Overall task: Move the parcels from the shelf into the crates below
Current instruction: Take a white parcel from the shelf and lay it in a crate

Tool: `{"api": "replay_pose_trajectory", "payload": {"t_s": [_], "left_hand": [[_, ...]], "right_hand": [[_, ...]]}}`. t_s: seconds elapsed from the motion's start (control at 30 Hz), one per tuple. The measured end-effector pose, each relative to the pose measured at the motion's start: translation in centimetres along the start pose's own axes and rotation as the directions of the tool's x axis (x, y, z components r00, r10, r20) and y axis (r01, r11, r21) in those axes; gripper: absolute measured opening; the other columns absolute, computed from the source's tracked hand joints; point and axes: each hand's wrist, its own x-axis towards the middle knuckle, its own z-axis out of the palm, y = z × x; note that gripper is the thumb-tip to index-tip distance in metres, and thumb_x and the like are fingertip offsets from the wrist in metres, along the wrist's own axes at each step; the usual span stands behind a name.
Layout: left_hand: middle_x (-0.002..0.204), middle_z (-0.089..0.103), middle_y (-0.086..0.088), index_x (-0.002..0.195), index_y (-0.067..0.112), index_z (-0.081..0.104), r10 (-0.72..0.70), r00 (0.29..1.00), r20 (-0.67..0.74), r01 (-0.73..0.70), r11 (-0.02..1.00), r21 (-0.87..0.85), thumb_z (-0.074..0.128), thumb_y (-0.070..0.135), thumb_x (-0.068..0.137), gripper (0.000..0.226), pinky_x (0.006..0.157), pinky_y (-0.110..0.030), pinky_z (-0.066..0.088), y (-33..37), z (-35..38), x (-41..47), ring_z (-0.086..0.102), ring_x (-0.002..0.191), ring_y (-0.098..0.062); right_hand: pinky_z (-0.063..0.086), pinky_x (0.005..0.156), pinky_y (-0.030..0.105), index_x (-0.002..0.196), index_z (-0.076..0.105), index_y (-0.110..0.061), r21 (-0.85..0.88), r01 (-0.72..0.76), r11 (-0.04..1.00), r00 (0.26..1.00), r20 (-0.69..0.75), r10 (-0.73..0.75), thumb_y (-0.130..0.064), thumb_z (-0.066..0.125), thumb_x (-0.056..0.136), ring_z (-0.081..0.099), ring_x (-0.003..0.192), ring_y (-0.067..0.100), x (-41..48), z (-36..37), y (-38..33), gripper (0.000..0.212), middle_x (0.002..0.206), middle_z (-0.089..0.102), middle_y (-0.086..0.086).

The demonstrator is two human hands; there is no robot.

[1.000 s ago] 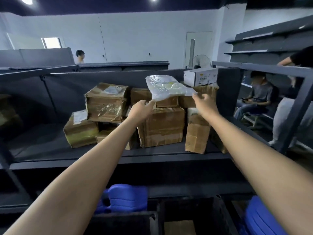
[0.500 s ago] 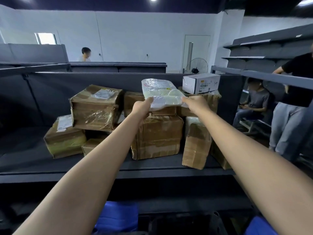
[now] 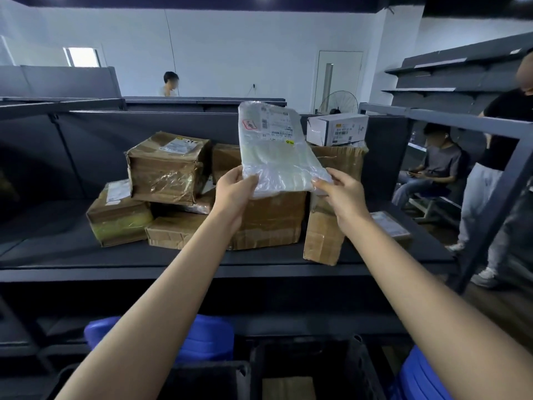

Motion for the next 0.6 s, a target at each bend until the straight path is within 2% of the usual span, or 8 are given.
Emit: {"api": "replay_pose_trajectory", "payload": {"t_s": [0.1, 0.2, 0.23, 0.3, 0.33, 0.4, 0.5, 0.6], "left_hand": [[0.100, 0.073, -0.005, 0.117, 0.005, 0.064, 0.041, 0.999, 0.011, -0.040, 0.997, -0.071, 0.056, 0.003, 0.090, 0.028, 0.089, -0.034, 0.055, -0.6, -1.0, -3.9, 0.069, 0.095, -0.020], [0.100, 0.073, -0.006, 0.117, 0.007, 0.064, 0.051, 0.999, 0.019, -0.048, 0.987, -0.152, 0.055, -0.001, 0.091, 0.029, 0.080, -0.031, 0.056, -1.8, -2.6, -7.8, 0.069, 0.094, -0.020], [0.100, 0.073, -0.006, 0.117, 0.008, 0.064, 0.055, 0.998, 0.023, -0.050, 0.984, -0.171, 0.055, -0.003, 0.091, 0.029, 0.078, -0.030, 0.056, -2.3, -3.2, -9.1, 0.069, 0.093, -0.018], [0.102, 0.073, -0.005, 0.120, 0.008, 0.062, 0.035, 0.999, 0.027, -0.030, 0.980, -0.195, 0.054, -0.004, 0.092, 0.032, 0.085, -0.033, 0.054, -3.6, -4.6, -11.8, 0.068, 0.094, -0.017], [0.103, 0.073, -0.005, 0.122, 0.009, 0.061, 0.019, 0.999, 0.031, -0.013, 0.980, -0.197, 0.054, -0.004, 0.092, 0.033, 0.088, -0.033, 0.053, -4.3, -5.4, -13.1, 0.067, 0.095, -0.017], [0.102, 0.074, -0.003, 0.124, 0.009, 0.060, -0.004, 0.998, 0.062, 0.015, 0.983, -0.185, 0.054, -0.004, 0.092, 0.035, 0.085, -0.027, 0.054, -5.8, -6.8, -15.4, 0.068, 0.094, -0.015], [0.096, 0.075, -0.001, 0.117, 0.011, 0.061, -0.049, 0.995, 0.088, 0.064, 0.981, -0.181, 0.059, -0.005, 0.089, 0.033, 0.077, -0.020, 0.055, -7.5, -8.9, -18.0, 0.068, 0.088, -0.012], [0.096, 0.075, -0.001, 0.115, 0.013, 0.062, -0.116, 0.985, 0.128, 0.133, 0.982, -0.136, 0.067, 0.007, 0.075, 0.041, 0.075, -0.022, 0.056, -8.2, -11.8, -20.0, 0.069, 0.086, -0.013]], "right_hand": [[0.056, 0.086, 0.033, 0.122, 0.058, -0.013, 0.185, -0.042, 0.982, 0.998, 0.043, 0.035, -0.010, 0.071, 0.083, 0.067, 0.099, 0.018, -4.1, -0.9, 0.3, 0.041, 0.111, 0.066, 0.004], [0.057, 0.071, 0.025, 0.123, 0.059, -0.007, 0.324, -0.126, 0.938, 0.989, 0.115, 0.093, -0.011, 0.065, 0.088, 0.068, 0.092, 0.015, -7.7, -1.8, 1.2, 0.036, 0.109, 0.068, 0.006], [0.057, 0.066, 0.024, 0.121, 0.060, -0.008, 0.328, -0.156, 0.932, 0.983, 0.147, 0.112, -0.013, 0.063, 0.089, 0.069, 0.088, 0.013, -8.7, -2.1, 1.5, 0.033, 0.107, 0.069, 0.005], [0.057, 0.062, 0.025, 0.117, 0.064, -0.012, 0.291, -0.216, 0.932, 0.963, 0.223, 0.153, -0.018, 0.062, 0.091, 0.070, 0.086, 0.014, -10.7, -2.4, 2.1, 0.027, 0.104, 0.071, 0.004], [0.057, 0.063, 0.026, 0.114, 0.066, -0.014, 0.265, -0.239, 0.934, 0.951, 0.257, 0.171, -0.019, 0.062, 0.090, 0.070, 0.086, 0.014, -11.7, -2.4, 2.4, 0.025, 0.103, 0.072, 0.003], [0.056, 0.068, 0.028, 0.107, 0.068, -0.016, 0.225, -0.259, 0.939, 0.933, 0.308, 0.184, -0.018, 0.063, 0.089, 0.071, 0.086, 0.016, -13.6, -2.1, 3.2, 0.019, 0.100, 0.074, 0.003], [0.056, 0.069, 0.030, 0.105, 0.068, -0.014, 0.164, -0.252, 0.954, 0.931, 0.310, 0.193, -0.011, 0.065, 0.087, 0.072, 0.083, 0.019, -16.7, -1.0, 4.6, 0.018, 0.094, 0.075, 0.003], [0.056, 0.067, 0.028, 0.103, 0.067, -0.016, 0.155, -0.247, 0.957, 0.940, 0.278, 0.197, -0.008, 0.068, 0.085, 0.072, 0.083, 0.018, -19.9, 0.4, 6.0, 0.020, 0.095, 0.075, 0.001]]}}
